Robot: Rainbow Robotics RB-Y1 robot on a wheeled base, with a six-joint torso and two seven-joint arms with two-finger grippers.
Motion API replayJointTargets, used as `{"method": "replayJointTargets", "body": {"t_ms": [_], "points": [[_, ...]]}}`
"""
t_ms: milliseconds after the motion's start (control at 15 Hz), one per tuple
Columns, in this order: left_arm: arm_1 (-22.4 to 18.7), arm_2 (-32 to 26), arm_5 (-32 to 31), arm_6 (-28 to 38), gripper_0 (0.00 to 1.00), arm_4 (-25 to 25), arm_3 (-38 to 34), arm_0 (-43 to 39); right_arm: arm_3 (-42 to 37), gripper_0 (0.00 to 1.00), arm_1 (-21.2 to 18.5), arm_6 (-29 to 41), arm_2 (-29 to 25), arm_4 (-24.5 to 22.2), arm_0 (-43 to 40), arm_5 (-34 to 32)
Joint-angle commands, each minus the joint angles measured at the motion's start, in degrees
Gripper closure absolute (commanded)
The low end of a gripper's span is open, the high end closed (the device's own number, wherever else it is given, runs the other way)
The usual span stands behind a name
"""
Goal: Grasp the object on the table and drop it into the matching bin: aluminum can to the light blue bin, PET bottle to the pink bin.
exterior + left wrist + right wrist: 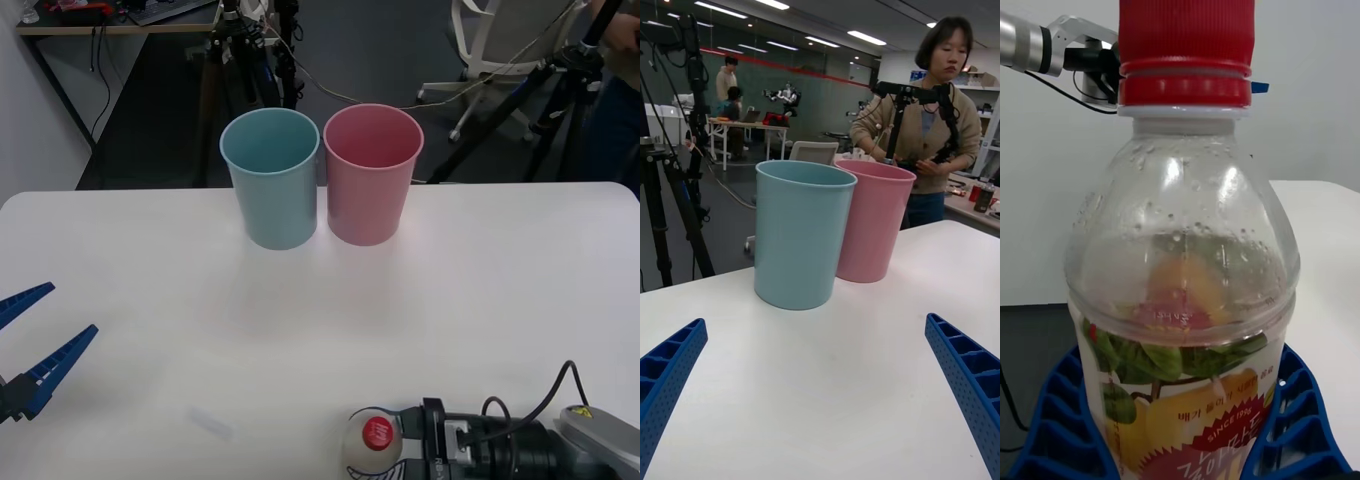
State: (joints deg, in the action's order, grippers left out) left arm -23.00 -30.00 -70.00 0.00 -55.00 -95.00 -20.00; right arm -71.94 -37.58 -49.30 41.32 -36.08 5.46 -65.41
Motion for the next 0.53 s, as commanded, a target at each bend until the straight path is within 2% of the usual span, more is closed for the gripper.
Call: {"method": "replayJointTargets", "body": {"t_ms": [67,267,400,533], "points": [[0.0,0.0,0.0,0.0,0.0,0.0,0.0,0.0,-4.96,1.0,-2.85,0.43,-0.01,2.24,-2.48,3.62],[0.0,0.0,0.0,0.0,0.0,0.0,0.0,0.0,-17.09,1.0,-9.35,1.31,-1.59,6.81,-8.19,12.59],[0.0,0.0,0.0,0.0,0.0,0.0,0.0,0.0,-19.9,1.0,-10.41,2.19,-5.99,7.34,-11.18,14.25],[0.0,0.0,0.0,0.0,0.0,0.0,0.0,0.0,-19.99,1.0,-9.44,4.65,-10.65,8.74,-13.11,15.13]]}}
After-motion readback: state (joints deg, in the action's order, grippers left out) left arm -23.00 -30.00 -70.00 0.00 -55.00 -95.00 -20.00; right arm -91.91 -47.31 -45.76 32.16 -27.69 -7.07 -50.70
